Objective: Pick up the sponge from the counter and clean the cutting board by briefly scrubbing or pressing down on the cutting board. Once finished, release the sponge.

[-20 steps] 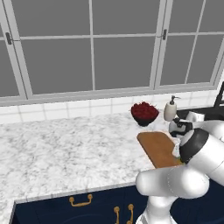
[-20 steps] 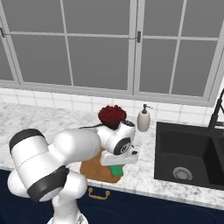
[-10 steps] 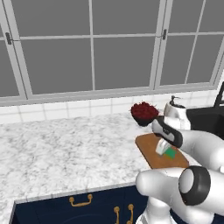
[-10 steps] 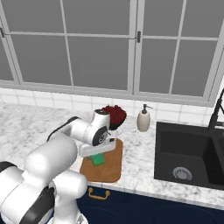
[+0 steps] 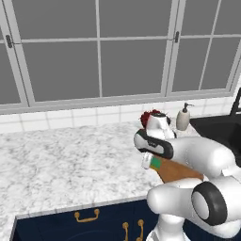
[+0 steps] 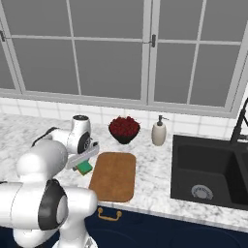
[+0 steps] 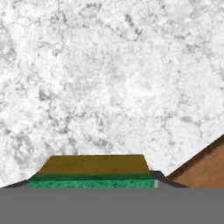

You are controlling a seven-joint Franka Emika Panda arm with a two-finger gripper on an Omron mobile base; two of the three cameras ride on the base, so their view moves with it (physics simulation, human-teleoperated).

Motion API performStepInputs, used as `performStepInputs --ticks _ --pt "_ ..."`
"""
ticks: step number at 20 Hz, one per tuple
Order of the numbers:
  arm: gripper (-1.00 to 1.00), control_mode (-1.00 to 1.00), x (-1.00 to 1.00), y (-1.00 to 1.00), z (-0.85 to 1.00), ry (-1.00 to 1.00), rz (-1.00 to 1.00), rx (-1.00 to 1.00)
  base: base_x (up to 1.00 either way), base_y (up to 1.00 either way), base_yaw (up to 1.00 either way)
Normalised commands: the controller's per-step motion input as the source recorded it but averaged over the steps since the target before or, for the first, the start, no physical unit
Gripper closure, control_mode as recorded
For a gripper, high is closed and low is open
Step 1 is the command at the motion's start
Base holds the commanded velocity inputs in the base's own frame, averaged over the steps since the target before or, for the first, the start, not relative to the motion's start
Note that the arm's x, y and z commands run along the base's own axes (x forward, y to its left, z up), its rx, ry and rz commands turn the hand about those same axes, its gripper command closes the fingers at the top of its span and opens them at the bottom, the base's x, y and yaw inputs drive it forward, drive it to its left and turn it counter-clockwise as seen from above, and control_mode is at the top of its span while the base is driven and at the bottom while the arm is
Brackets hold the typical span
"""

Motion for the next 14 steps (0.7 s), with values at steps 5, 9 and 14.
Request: performStepInputs --ticks 5,9,14 --pt "-1.0 -1.0 0.69 0.99 0.13 0.1 0.34 0.01 0.0 0.0 0.0" --pt "-1.0 -1.0 0.37 0.44 -0.1 0.0 0.13 0.0 0.0 0.0 0.0" --pt "-1.0 -1.0 0.3 0.0 -0.18 0.0 0.0 0.01 0.0 0.0 0.0"
